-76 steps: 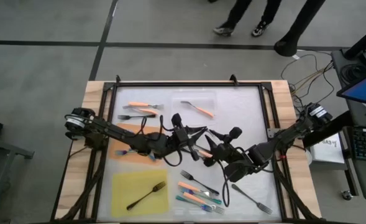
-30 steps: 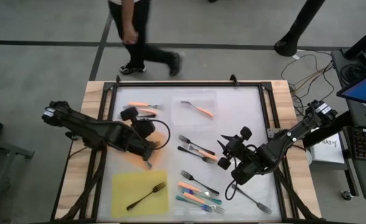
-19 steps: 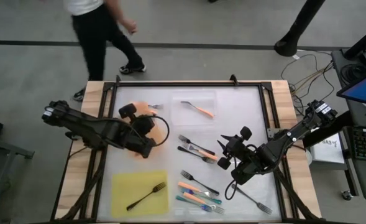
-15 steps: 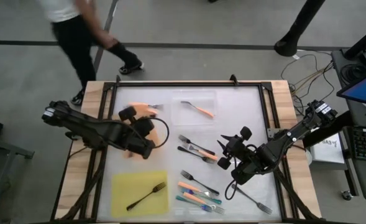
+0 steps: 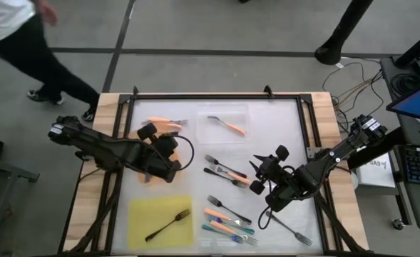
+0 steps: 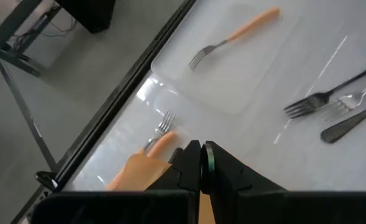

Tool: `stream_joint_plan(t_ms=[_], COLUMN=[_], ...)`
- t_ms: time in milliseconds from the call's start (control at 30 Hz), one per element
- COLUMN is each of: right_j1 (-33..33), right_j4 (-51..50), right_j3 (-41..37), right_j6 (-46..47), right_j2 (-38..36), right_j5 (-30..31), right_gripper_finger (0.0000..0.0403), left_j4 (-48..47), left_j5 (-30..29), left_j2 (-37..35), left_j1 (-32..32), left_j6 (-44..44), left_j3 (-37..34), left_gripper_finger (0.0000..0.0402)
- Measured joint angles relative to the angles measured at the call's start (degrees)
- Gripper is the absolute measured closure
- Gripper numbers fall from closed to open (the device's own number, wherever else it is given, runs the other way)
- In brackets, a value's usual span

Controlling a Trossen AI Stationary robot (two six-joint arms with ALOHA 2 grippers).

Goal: Sort silverware by color (type)
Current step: Put the blue fork into the orange bin

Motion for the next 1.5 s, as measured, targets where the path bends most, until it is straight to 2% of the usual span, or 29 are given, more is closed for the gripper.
stream_joint_plan(t_ms=[267,433,533,700,833,1000,1100,1367,1500], right_j1=[0.0,0.0,0.0,0.0,0.0,0.0,0.0,0.0,0.0], right_j4=[0.04,0.07,0.07,0.07,0.04,0.04,0.1,0.26,0.26], right_j3=[0.0,0.0,0.0,0.0,0.0,0.0,-0.01,-0.02,-0.02], right_j6=[0.0,0.02,0.04,0.07,0.0,0.02,0.04,0.04,0.04], right_j2=[0.0,0.0,0.0,0.0,0.0,0.0,0.0,0.0,0.0], right_j5=[0.0,-0.01,0.0,-0.02,-0.02,-0.02,-0.02,-0.02,-0.02], right_gripper_finger=[0.0287,0.0287,0.0287,0.0287,0.0287,0.0287,0.0287,0.0287,0.0287], left_j4=[-1.31,-3.07,-5.35,-13.44,-18.96,-18.87,-18.85,-18.99,-18.95], left_j5=[0.92,-0.62,-2.08,-0.98,2.98,8.61,8.96,8.94,8.98], left_j2=[0.0,0.0,0.0,-0.03,-0.04,0.31,1.07,2.34,3.63], left_j1=[0.0,0.0,0.0,0.0,0.0,0.03,0.22,0.33,0.37], left_j6=[0.31,1.54,1.7,1.36,2.87,16.15,20.34,21.18,21.42], left_j3=[2.53,5.08,7.68,10.68,9.89,6.47,4.48,1.05,0.87], left_gripper_finger=[0.0402,0.0402,0.0402,0.0402,0.0402,0.0402,0.0402,0.04,0.0375])
